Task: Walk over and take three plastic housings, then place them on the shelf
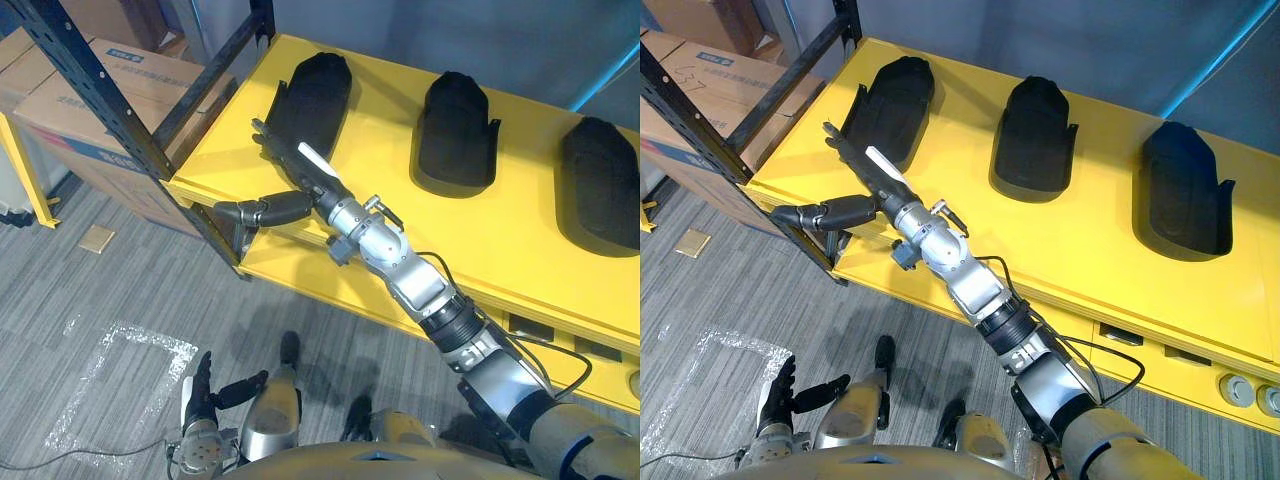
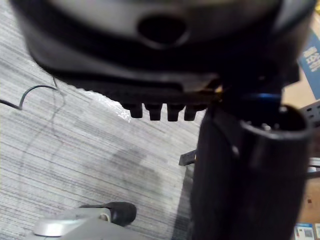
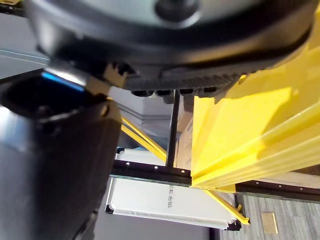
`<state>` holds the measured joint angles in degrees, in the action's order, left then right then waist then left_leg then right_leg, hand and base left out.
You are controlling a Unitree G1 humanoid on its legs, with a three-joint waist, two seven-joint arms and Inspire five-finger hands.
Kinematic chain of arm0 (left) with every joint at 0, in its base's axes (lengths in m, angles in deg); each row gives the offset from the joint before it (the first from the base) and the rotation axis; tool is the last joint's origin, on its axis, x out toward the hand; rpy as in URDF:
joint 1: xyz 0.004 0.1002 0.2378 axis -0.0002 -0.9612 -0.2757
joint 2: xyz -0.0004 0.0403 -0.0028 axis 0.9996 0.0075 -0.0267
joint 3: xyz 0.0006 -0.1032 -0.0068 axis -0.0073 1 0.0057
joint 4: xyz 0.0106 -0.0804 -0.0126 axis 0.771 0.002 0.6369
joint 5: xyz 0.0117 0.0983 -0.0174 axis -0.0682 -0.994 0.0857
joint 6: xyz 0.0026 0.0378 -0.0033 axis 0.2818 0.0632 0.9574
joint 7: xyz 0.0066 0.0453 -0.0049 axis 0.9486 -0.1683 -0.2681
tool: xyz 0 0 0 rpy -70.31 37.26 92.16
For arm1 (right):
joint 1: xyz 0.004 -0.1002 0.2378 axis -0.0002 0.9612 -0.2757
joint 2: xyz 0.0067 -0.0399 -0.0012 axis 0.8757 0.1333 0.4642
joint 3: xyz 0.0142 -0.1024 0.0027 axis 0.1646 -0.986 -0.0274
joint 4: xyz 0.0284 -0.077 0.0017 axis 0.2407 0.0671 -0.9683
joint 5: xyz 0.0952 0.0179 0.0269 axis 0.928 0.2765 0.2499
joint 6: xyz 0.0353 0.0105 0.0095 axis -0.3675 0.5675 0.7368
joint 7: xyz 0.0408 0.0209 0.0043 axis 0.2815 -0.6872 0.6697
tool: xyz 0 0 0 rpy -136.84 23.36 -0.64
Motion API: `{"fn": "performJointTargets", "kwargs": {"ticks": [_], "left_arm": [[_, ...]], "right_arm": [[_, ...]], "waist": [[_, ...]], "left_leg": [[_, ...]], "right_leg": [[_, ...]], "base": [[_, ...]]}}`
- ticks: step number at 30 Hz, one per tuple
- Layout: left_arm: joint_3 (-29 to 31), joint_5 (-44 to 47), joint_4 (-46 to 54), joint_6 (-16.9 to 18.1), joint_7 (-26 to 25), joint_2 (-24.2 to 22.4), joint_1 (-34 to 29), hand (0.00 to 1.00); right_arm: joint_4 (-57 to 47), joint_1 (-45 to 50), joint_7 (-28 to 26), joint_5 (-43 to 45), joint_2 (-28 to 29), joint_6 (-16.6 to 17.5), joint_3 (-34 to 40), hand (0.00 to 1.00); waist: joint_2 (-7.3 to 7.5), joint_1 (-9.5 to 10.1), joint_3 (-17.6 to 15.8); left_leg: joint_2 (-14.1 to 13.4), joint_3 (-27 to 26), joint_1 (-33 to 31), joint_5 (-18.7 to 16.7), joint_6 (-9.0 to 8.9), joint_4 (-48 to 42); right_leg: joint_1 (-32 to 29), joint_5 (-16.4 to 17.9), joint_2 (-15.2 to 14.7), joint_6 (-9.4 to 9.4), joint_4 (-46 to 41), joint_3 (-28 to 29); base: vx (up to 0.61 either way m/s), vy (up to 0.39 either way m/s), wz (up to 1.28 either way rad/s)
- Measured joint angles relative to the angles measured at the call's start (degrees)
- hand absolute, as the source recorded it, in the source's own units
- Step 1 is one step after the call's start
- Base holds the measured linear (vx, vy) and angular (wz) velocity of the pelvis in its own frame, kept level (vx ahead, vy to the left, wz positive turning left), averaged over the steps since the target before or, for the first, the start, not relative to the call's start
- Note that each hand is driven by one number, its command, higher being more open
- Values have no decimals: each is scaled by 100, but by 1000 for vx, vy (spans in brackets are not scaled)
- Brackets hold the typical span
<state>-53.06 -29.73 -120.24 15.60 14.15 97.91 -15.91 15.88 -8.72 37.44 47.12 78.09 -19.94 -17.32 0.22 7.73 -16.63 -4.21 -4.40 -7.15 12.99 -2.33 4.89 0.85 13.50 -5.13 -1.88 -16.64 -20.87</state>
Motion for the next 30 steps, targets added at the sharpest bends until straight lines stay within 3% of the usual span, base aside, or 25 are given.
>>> {"fn": "performJointTargets", "kwargs": {"ticks": [15, 22, 30], "left_arm": [[-54, 56, 187, -2, 15, 3, -1, 100], [-66, 203, 318, 7, 31, -1, -1, 100], [-166, 221, 344, 6, -2, 1, -1, 100]], "right_arm": [[529, -341, 144, -449, 95, 289, 152, 100], [699, -591, 336, -605, 110, 444, 300, 100], [704, -616, 414, -652, 123, 446, 327, 100]], "waist": [[-123, 4, -284], [-168, 8, -496], [-190, 15, -518]], "left_leg": [[156, 113, -42, 67, 27, -5], [168, 146, -45, 90, 8, -7], [180, 174, -46, 89, 6, -7]], "right_leg": [[-270, 369, -226, 20, -642, -92], [-276, 433, -281, 17, -744, -116], [-262, 460, -293, 13, -752, -148]], "base": [[-1, -26, 4], [10, -14, 2], [0, -4, 0]]}}
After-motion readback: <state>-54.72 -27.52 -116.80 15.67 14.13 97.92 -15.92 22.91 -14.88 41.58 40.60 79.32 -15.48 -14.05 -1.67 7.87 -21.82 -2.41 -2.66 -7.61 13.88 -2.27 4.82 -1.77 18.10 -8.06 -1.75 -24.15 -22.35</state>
